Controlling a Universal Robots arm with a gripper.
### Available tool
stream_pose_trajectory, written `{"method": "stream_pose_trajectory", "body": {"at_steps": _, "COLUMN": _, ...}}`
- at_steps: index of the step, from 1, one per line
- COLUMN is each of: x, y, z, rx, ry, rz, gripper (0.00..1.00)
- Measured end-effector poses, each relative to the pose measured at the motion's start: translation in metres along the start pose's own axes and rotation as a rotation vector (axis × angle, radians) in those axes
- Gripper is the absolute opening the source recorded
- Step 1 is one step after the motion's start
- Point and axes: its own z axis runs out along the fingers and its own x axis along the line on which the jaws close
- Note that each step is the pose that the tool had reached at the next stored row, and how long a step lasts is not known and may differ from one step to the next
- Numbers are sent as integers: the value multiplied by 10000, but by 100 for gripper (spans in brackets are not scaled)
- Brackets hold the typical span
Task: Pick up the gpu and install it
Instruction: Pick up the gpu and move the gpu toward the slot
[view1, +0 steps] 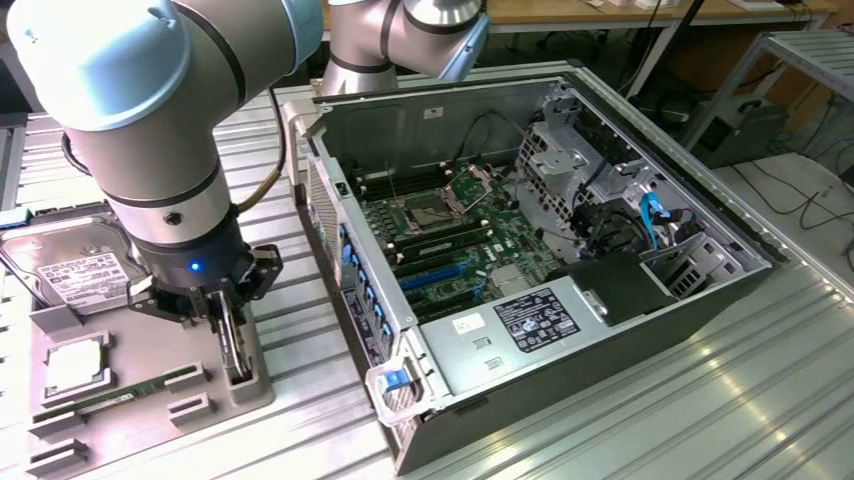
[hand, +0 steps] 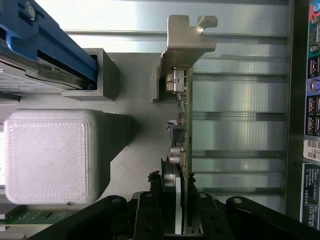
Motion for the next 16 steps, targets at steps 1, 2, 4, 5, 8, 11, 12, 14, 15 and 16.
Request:
{"method": "stream_pose_trajectory", "body": {"at_steps": 1, "x": 0, "y": 0, "z": 0, "rx": 0, "ry": 0, "rz": 0, "gripper": 29}}
{"method": "stream_pose_trajectory", "body": {"at_steps": 2, "x": 0, "y": 0, "z": 1, "rx": 0, "ry": 0, "rz": 0, "gripper": 29}}
{"method": "stream_pose_trajectory", "body": {"at_steps": 4, "x": 0, "y": 0, "z": 1, "rx": -1, "ry": 0, "rz": 0, "gripper": 29}}
{"method": "stream_pose_trajectory", "body": {"at_steps": 5, "x": 0, "y": 0, "z": 2, "rx": 0, "ry": 0, "rz": 0, "gripper": 29}}
{"method": "stream_pose_trajectory", "body": {"at_steps": 8, "x": 0, "y": 0, "z": 3, "rx": -1, "ry": 0, "rz": 0, "gripper": 29}}
{"method": "stream_pose_trajectory", "body": {"at_steps": 11, "x": 0, "y": 0, "z": 3, "rx": 0, "ry": 0, "rz": 0, "gripper": 28}}
{"method": "stream_pose_trajectory", "body": {"at_steps": 12, "x": 0, "y": 0, "z": 3, "rx": 0, "ry": 0, "rz": 0, "gripper": 28}}
{"method": "stream_pose_trajectory", "body": {"at_steps": 14, "x": 0, "y": 0, "z": 3, "rx": 0, "ry": -1, "rz": 0, "gripper": 28}}
{"method": "stream_pose_trajectory", "body": {"at_steps": 15, "x": 0, "y": 0, "z": 3, "rx": 0, "ry": -1, "rz": 0, "gripper": 28}}
{"method": "stream_pose_trajectory", "body": {"at_steps": 16, "x": 0, "y": 0, "z": 3, "rx": 0, "ry": -1, "rz": 0, "gripper": 28}}
